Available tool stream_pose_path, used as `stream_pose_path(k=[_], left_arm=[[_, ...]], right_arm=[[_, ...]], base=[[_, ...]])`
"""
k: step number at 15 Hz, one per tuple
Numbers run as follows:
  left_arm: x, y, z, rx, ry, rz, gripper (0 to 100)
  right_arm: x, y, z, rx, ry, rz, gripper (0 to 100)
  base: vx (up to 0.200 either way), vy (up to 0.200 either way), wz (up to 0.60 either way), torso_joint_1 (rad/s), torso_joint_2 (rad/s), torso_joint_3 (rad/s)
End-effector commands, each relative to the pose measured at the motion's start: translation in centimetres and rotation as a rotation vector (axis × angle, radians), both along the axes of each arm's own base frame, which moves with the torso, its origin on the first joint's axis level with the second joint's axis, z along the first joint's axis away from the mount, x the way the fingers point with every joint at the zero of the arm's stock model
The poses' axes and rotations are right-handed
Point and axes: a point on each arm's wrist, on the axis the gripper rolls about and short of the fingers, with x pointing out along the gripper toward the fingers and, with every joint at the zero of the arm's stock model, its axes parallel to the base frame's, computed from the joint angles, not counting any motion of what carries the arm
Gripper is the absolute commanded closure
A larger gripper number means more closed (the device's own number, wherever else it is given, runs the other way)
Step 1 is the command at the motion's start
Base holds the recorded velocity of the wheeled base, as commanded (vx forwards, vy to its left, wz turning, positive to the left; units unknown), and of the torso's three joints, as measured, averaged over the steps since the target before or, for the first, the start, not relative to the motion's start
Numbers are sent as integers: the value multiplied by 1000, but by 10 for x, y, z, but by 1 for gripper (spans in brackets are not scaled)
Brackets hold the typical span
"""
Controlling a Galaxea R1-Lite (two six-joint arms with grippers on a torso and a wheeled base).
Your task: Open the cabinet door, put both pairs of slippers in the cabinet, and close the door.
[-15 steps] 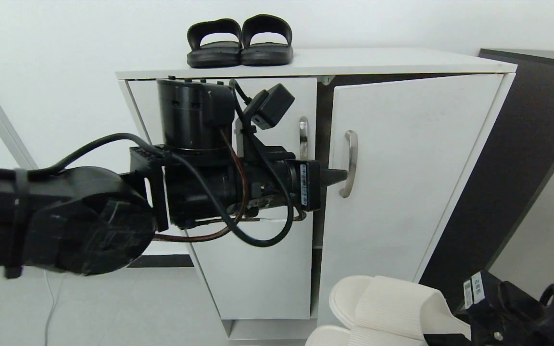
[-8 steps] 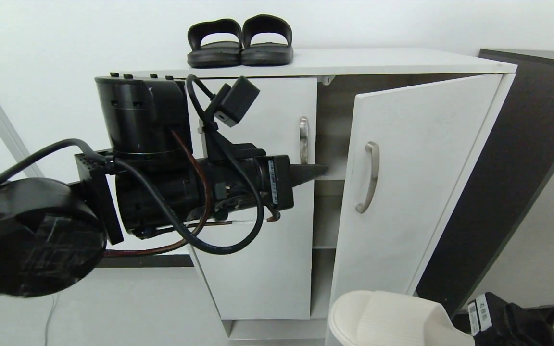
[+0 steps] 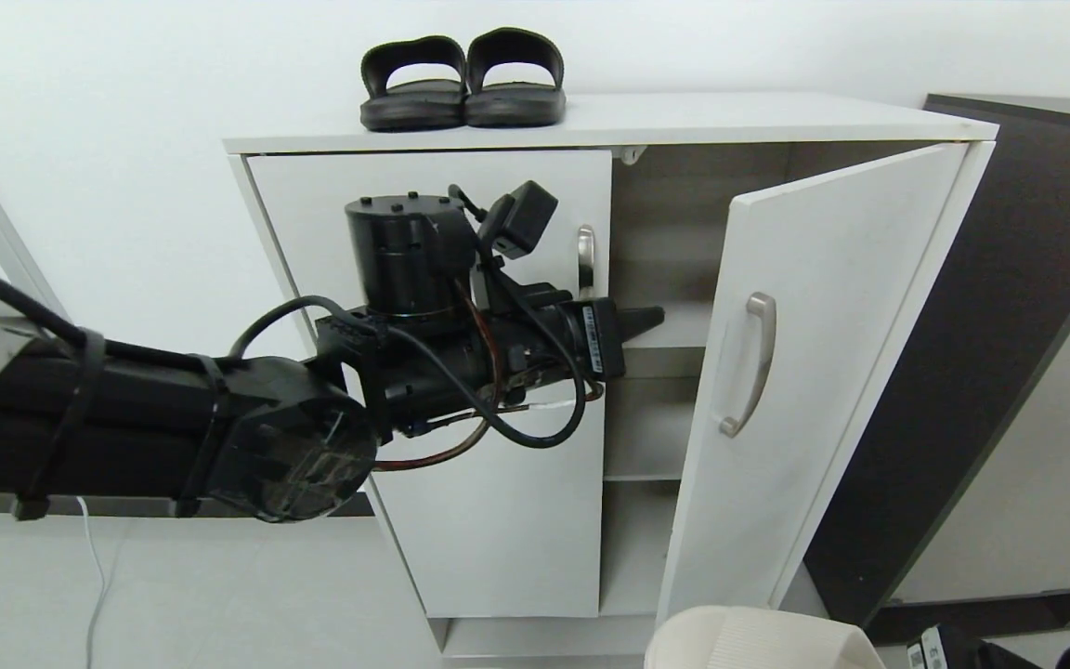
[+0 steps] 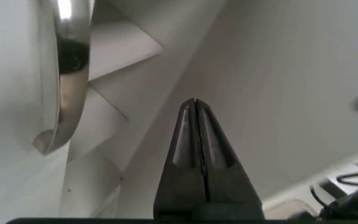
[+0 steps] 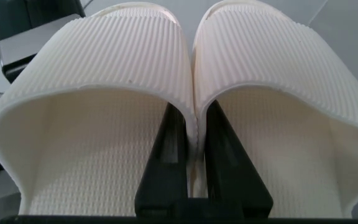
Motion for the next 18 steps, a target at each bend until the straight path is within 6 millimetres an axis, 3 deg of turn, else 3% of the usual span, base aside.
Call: stream_pose_path(k=[1,3,7,11,18], left_arm=[[11,-9,-11,0,39,2,100],[11,-9,-13,-3,54,2,100],[10,-11,-12,-5,51,23,100],[-26,-41,-6,-24,20,-51,100],[-24,-41,-14,-66,-5,-44,100]], right_arm=[[-1,0,-4,-15,7,7,100],[-2,-1,-5,-21,12,9,100],[-3,-1,-6,-25,14,12,100],[-5,-2,-8,-28,17,21,100],[-5,-2,-8,-28,18,24,100]], base=[[0,0,0,0,0,0],[0,0,0,0,0,0],[-200,0,0,7,2,4],[-200,0,0,-1,1,1],[0,0,0,0,0,0]])
